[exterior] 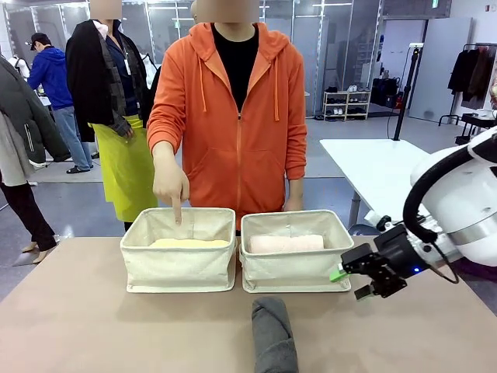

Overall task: Divide the towels into two baskets.
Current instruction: Pick up one hotel-folded towel from the bottom of the table and place it in the Fabric basket indicated by the person.

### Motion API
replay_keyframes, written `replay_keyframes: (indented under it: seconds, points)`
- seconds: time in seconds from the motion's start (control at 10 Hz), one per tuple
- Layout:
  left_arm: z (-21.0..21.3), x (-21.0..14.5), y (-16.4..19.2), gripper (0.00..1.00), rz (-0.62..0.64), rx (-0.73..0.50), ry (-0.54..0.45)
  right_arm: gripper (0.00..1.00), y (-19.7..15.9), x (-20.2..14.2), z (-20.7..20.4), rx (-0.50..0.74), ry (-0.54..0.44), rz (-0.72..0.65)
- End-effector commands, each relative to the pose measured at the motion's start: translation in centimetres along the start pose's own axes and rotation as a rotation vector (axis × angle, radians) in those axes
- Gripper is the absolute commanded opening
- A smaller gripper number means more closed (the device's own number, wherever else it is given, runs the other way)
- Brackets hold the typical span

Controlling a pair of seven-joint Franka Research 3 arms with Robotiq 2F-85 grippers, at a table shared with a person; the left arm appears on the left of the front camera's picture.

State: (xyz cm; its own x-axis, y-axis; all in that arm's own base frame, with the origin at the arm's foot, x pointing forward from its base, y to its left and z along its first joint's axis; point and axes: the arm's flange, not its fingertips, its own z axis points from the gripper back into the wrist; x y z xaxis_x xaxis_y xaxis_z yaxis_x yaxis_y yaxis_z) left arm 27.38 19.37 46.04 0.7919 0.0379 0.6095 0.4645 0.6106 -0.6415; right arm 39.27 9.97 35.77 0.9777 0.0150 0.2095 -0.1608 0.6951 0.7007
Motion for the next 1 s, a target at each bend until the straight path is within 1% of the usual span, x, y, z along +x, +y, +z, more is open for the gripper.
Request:
replay_keyframes:
  seconds: [0.0, 0.3, 0.7, 0.9]
  points:
    - [0.3, 0.2, -0.1, 1.00, -0.012, -0.004, -0.005, 1.00, 1.7, 0.4, -2.5, -0.001, -0.023, -0.041]
    - [0.3, 0.2, -0.1, 1.00, -0.012, -0.004, -0.005, 1.00, 4.5, 0.7, -5.9, -0.035, 0.038, 0.003]
    - [0.3, 0.2, -0.1, 1.00, -0.012, -0.004, -0.005, 1.00, 5.9, 0.3, -11.8, -0.080, 0.162, 0.034]
    - [0.3, 0.2, -0.1, 1.00, -0.012, -0.004, -0.005, 1.00, 6.7, -0.6, -13.3, -0.086, 0.201, 0.062]
